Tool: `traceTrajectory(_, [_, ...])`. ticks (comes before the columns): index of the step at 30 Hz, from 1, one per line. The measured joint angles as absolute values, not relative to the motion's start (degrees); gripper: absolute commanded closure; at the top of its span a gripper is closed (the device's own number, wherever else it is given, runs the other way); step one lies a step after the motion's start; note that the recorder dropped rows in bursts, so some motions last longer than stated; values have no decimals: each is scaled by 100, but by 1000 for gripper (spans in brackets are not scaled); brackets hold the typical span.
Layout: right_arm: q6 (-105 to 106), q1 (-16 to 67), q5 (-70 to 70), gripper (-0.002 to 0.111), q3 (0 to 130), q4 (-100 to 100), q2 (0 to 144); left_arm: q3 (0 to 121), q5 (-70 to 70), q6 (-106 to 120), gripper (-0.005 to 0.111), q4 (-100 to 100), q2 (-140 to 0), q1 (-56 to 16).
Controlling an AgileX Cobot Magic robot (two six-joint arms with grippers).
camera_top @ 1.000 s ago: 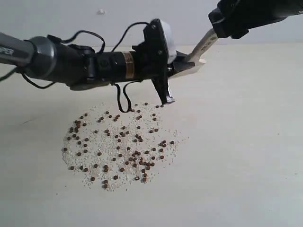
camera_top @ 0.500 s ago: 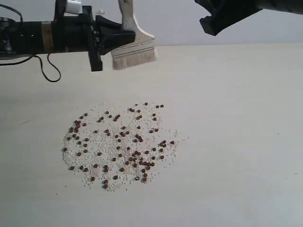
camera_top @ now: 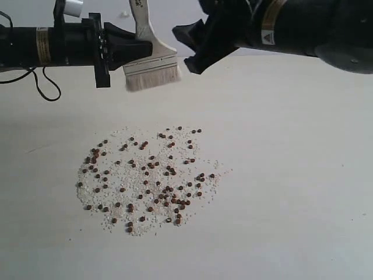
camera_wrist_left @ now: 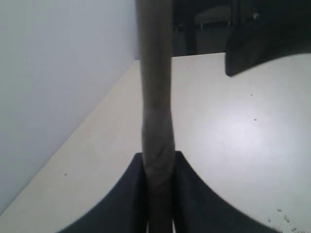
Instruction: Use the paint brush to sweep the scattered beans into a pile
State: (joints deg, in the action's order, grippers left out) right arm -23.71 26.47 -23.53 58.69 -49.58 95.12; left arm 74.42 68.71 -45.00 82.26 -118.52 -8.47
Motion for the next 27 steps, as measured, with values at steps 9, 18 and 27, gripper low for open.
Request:
traceTrajectory(9, [-4918, 2044, -4680, 48, 6931, -7429, 10327, 7442, 6689, -4688, 107, 8302, -11852, -761])
traceTrajectory(18, [-5224, 1870, -5399, 48, 7323, -7695, 10657, 7442, 6896, -4655, 107, 8302, -11852, -812])
traceTrajectory(27, [-5379, 1870, -5616, 48, 7419, -7602, 10684, 7464, 6907, -4501, 107, 8362, -11852, -1224])
